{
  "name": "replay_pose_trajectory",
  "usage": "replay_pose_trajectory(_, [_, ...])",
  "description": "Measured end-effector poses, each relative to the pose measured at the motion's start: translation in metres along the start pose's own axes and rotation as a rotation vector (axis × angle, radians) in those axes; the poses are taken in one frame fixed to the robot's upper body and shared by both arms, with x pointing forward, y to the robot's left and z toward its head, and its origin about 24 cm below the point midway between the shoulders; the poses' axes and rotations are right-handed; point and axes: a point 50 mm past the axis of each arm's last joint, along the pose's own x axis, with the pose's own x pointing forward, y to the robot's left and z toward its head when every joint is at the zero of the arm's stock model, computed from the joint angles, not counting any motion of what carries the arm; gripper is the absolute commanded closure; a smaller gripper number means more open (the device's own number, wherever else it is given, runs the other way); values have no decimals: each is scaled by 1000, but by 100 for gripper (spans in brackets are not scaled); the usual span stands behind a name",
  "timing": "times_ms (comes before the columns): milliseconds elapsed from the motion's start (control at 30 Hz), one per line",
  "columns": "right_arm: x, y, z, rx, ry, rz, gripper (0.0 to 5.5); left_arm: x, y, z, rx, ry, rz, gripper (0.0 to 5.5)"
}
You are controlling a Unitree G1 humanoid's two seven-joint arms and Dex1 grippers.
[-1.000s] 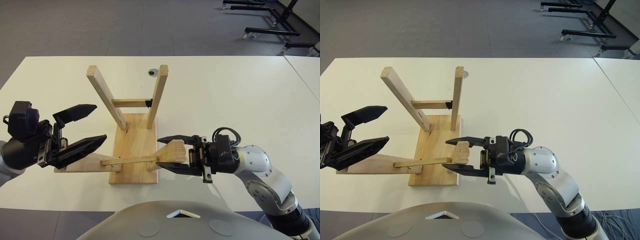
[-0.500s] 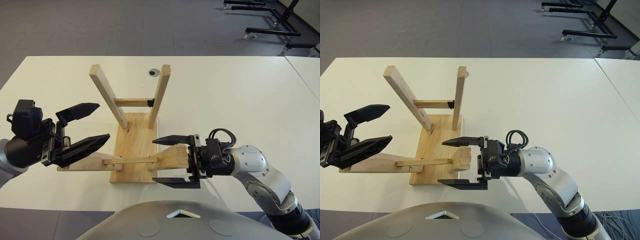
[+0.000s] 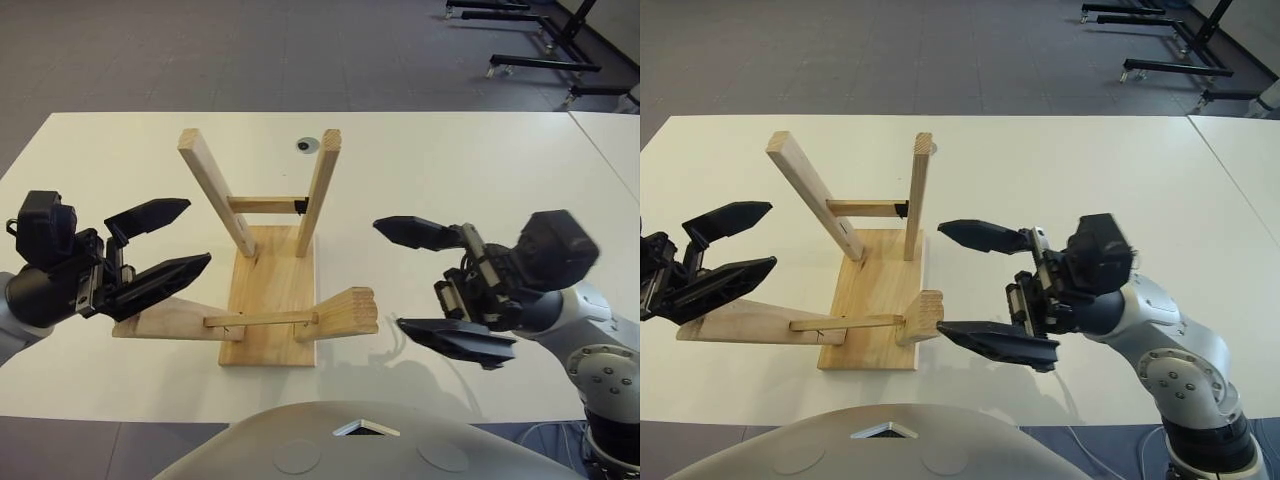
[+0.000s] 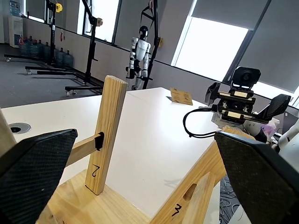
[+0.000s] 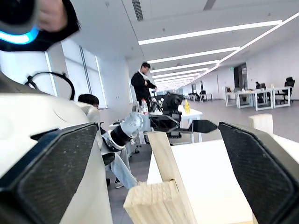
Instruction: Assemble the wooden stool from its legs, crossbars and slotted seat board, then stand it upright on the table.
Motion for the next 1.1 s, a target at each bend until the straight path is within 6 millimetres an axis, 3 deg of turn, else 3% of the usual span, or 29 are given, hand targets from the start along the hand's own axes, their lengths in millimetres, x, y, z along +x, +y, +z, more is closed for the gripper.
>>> replay_pose_trajectory(100, [-1, -7, 16, -10, -89, -6, 75, 4, 4, 9, 15, -44, -27, 10])
replay_pose_trajectory(267, [-7, -32, 20, -108, -117, -141, 75, 9, 13, 24, 43, -80, -67, 10])
replay_pose_trajectory(400, [-5, -39, 7, -100, -56, -126, 75, 21, 28, 8, 83, 204, -148, 10])
replay_pose_trajectory(500, [-3, -42, -2, -90, 25, -70, 75, 31, 30, 4, 128, 266, -212, 10])
replay_pose_trajectory(767, [0, -50, -4, -25, 189, 84, 75, 56, 5, -2, 224, 254, -303, 10])
replay_pose_trajectory(1100, [4, -62, -1, 44, 309, 185, 75, 65, -13, -26, 173, 240, -276, 10])
